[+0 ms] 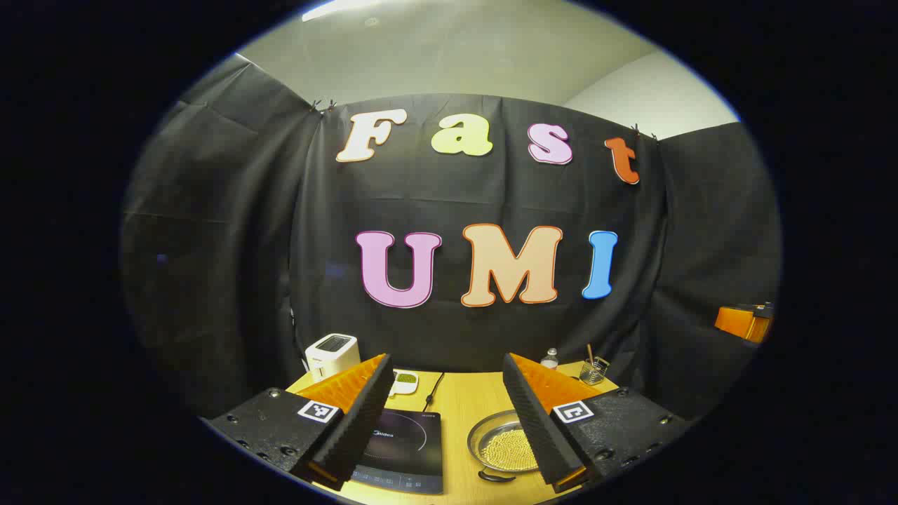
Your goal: First push the handle of the pot to place it horizontally, then grasp the pot with both hands and set it on the induction cooktop.
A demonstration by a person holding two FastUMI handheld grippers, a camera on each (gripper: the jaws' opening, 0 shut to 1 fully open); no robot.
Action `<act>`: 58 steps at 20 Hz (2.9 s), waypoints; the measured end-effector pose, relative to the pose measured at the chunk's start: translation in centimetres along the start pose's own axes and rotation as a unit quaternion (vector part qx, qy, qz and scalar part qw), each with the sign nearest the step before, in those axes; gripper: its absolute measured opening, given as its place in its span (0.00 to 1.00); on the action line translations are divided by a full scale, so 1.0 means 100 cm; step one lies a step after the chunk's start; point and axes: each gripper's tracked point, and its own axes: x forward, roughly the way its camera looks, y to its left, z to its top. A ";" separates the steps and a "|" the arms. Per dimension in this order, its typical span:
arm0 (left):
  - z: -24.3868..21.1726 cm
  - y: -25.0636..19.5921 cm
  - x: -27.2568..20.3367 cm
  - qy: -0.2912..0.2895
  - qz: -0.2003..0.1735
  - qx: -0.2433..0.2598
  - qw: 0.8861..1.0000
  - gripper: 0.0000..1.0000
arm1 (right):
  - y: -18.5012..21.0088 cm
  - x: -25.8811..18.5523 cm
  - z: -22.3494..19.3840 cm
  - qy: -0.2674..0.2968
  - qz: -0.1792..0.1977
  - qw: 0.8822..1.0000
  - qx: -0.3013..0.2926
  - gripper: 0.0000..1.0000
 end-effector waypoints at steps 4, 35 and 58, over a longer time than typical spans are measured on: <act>-0.001 0.003 -0.001 0.001 0.007 -0.008 1.000 0.92 | 0.001 0.002 0.006 -0.010 0.000 1.000 -0.013 0.93; -0.037 0.042 -0.030 0.016 0.148 0.003 0.989 0.92 | 0.029 0.054 -0.071 0.095 0.141 0.985 0.040 0.24; -0.062 0.128 0.009 0.028 0.043 0.038 0.998 0.92 | 0.169 0.004 -0.271 0.345 0.111 0.932 0.026 0.25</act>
